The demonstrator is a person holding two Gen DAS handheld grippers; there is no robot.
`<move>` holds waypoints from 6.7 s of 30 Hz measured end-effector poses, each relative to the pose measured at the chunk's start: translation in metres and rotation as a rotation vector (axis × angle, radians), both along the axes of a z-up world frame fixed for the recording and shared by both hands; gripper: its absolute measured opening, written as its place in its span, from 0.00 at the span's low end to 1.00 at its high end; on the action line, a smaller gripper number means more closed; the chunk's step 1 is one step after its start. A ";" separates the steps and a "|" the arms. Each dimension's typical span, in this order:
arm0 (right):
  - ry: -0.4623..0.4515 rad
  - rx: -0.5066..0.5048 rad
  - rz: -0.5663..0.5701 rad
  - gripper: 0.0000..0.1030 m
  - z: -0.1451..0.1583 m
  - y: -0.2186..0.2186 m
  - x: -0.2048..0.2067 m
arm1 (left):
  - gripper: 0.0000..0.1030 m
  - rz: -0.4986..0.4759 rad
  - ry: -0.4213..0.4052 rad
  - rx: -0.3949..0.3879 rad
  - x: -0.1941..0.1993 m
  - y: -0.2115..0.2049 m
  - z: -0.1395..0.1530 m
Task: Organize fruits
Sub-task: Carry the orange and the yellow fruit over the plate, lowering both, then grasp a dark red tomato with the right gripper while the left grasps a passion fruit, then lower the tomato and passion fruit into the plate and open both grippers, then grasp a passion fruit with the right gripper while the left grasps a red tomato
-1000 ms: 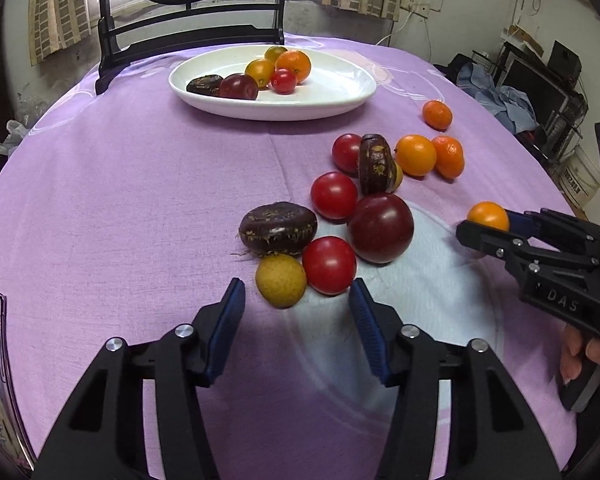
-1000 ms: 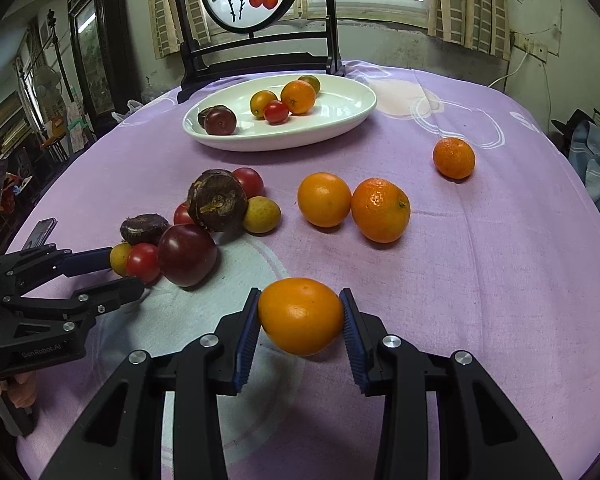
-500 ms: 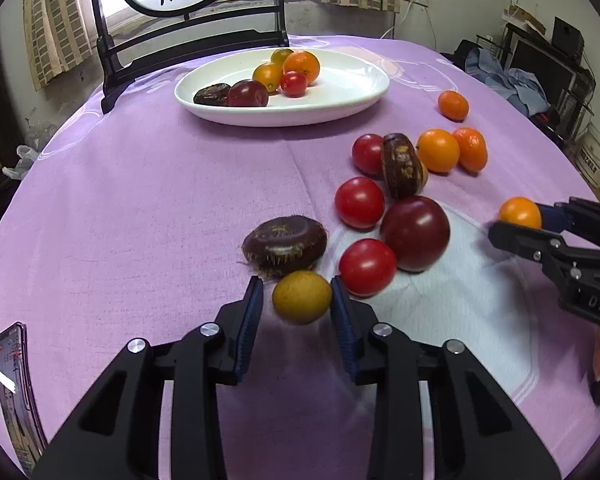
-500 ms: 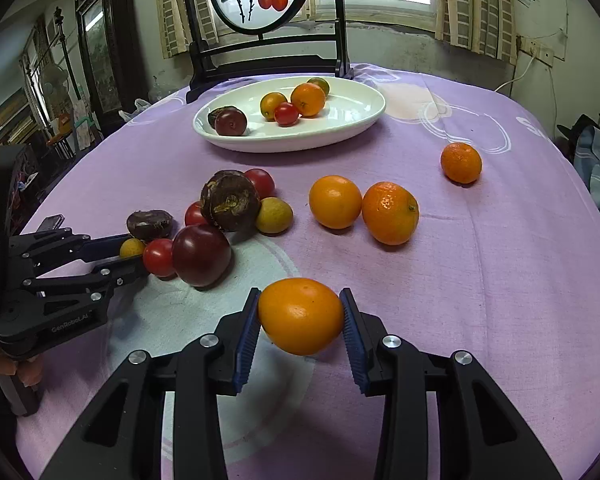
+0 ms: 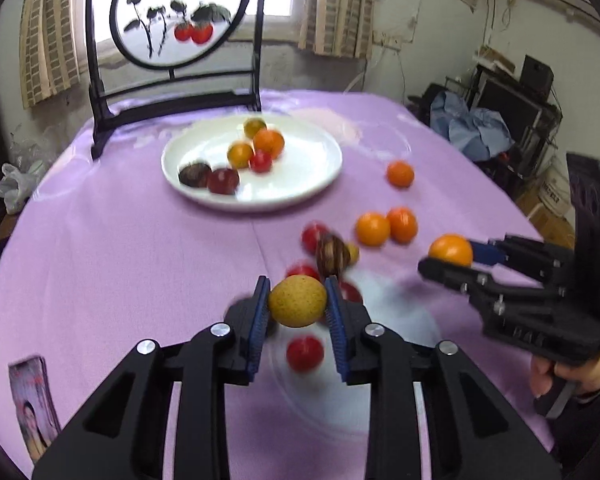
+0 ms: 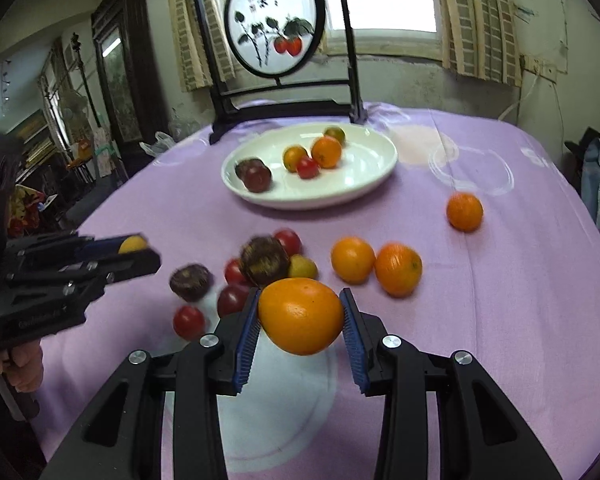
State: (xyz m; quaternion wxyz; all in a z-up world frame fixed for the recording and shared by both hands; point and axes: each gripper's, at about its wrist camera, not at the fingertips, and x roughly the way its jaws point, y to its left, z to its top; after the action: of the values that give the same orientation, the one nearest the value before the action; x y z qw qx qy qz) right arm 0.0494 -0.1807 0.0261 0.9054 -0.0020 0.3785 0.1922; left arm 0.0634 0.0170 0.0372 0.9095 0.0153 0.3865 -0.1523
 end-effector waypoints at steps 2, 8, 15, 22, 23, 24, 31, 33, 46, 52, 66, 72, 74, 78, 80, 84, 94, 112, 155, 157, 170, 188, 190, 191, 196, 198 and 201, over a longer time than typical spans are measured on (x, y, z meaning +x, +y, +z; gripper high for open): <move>-0.039 -0.027 0.013 0.38 0.013 0.007 0.013 | 0.27 0.045 -0.028 -0.001 0.023 -0.001 0.014; -0.082 -0.078 0.025 0.38 0.026 0.034 0.080 | 0.26 0.156 0.003 0.004 0.109 -0.008 0.009; -0.002 -0.145 0.016 0.39 -0.009 0.053 0.146 | 0.26 0.196 0.060 0.060 0.177 -0.016 -0.019; 0.068 -0.149 0.019 0.45 -0.031 0.056 0.164 | 0.58 0.242 0.064 0.093 0.203 -0.022 -0.031; 0.062 -0.142 0.021 0.45 -0.029 0.054 0.161 | 0.65 0.251 0.051 0.098 0.202 -0.022 -0.029; 0.056 -0.139 0.022 0.46 -0.027 0.052 0.158 | 0.67 0.254 0.044 0.096 0.199 -0.022 -0.027; 0.042 -0.094 -0.019 0.55 -0.013 0.022 0.126 | 0.77 0.261 0.040 0.089 0.166 -0.016 -0.017; 0.039 -0.076 -0.031 0.57 -0.010 0.010 0.112 | 0.82 0.263 0.027 0.093 0.148 -0.014 -0.014; 0.089 -0.066 -0.063 0.60 -0.032 -0.017 0.034 | 0.91 0.284 0.022 0.090 0.038 0.008 -0.031; 0.112 -0.105 -0.002 0.62 -0.042 0.006 0.009 | 0.92 0.292 0.053 0.077 0.021 0.025 -0.049; 0.121 -0.228 0.078 0.65 -0.060 0.068 0.007 | 0.92 0.341 0.098 -0.036 0.024 0.061 -0.057; 0.120 -0.206 0.076 0.41 -0.060 0.083 0.024 | 0.92 0.342 0.107 -0.041 0.027 0.061 -0.058; 0.114 -0.199 0.082 0.39 -0.060 0.087 0.026 | 0.92 0.334 0.109 -0.027 0.027 0.058 -0.060; 0.130 -0.166 0.085 0.39 -0.056 0.080 0.022 | 0.92 0.309 0.102 -0.008 0.027 0.052 -0.062; 0.129 -0.149 0.068 0.39 -0.052 0.070 0.019 | 0.92 0.294 0.099 0.002 0.026 0.047 -0.063; 0.128 -0.125 0.035 0.39 -0.048 0.046 0.009 | 0.92 0.245 0.100 -0.004 0.022 0.035 -0.064; 0.146 -0.073 -0.003 0.39 -0.050 0.012 -0.001 | 0.79 0.170 0.171 -0.040 0.024 0.021 -0.081; 0.138 -0.038 0.041 0.39 -0.046 0.013 -0.005 | 0.41 0.227 0.292 -0.134 0.042 0.020 -0.077; 0.054 -0.090 -0.006 0.60 -0.027 0.054 0.161 | 0.68 0.285 0.057 -0.042 0.194 -0.003 -0.014; 0.050 -0.076 -0.007 0.60 -0.024 0.046 0.153 | 0.68 0.270 0.056 -0.046 0.185 -0.005 -0.010; 0.047 -0.099 -0.084 0.62 -0.022 -0.022 0.067 | 0.82 0.232 0.053 -0.010 0.078 -0.011 -0.018; 0.082 -0.089 -0.118 0.62 -0.048 -0.043 0.018 | 0.83 0.080 0.185 -0.002 -0.007 -0.042 -0.074; 0.084 -0.094 -0.110 0.62 -0.049 -0.041 0.018 | 0.76 0.049 0.190 0.020 -0.008 -0.050 -0.080; 0.084 -0.095 -0.105 0.62 -0.049 -0.040 0.018 | 0.62 0.035 0.201 0.034 -0.007 -0.054 -0.084; 0.078 -0.099 -0.087 0.62 -0.049 -0.037 0.016 | 0.43 0.000 0.178 0.063 -0.008 -0.061 -0.087; 0.080 -0.098 -0.084 0.62 -0.050 -0.036 0.016 | 0.29 -0.022 0.182 0.033 -0.008 -0.060 -0.084; 0.090 -0.092 -0.072 0.62 -0.051 -0.033 0.015 | 0.29 -0.022 0.173 0.062 -0.006 -0.057 -0.082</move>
State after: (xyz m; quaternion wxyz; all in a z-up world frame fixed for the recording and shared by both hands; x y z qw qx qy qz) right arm 0.0648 -0.2137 -0.0252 0.8928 -0.0213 0.4269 0.1419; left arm 0.0572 -0.0396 -0.0447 0.8700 0.0346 0.4681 -0.1509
